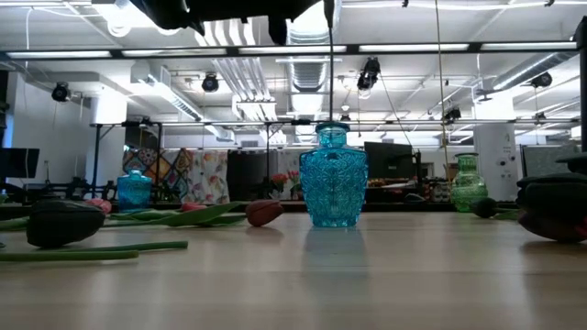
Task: Sort flowers into vase by color
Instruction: Put the black flower into the right blue vase
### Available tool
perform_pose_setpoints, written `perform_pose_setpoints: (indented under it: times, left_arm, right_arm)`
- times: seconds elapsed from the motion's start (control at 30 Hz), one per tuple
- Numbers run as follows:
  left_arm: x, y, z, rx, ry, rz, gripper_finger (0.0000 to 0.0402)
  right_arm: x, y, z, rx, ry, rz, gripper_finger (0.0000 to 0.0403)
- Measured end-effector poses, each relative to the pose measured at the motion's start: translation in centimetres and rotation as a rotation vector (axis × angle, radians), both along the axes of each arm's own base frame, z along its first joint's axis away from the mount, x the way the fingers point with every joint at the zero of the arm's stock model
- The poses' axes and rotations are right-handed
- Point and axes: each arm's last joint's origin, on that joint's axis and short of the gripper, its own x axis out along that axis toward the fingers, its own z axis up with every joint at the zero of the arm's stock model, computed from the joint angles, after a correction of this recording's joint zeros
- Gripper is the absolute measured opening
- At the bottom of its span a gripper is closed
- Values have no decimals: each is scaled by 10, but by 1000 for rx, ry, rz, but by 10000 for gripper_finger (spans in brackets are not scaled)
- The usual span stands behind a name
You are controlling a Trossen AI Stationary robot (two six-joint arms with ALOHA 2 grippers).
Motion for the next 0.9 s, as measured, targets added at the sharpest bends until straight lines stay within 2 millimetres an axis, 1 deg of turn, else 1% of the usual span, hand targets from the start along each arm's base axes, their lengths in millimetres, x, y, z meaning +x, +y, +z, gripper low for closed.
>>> perform_pose_setpoints:
  times: [0.2,0.33,0.43,0.53,0.6,0.73,0.83,0.9]
  left_arm:
    - [6,-11,-7,0,17,-32,0]
    - [8,-14,-12,-16,66,-37,13]
    - [8,-14,-17,-8,122,-10,30]
    - [8,-14,-23,11,182,2,45]
    - [8,-14,-26,4,212,2,56]
    - [7,-17,-25,-25,246,-7,84]
    - [7,-17,-28,-34,326,-8,112]
    - [7,-17,-27,-40,388,-8,131]
  right_arm:
    - [-3,0,3,-3,-12,-1,28]
    - [2,0,-3,125,-24,26,28]
    - [13,2,-13,189,9,82,28]
    - [29,4,-24,202,76,135,28]
    - [36,4,-29,201,106,157,28]
    - [51,4,-37,242,152,151,33]
    - [64,4,-45,312,184,143,48]
    - [71,3,-53,330,235,96,64]
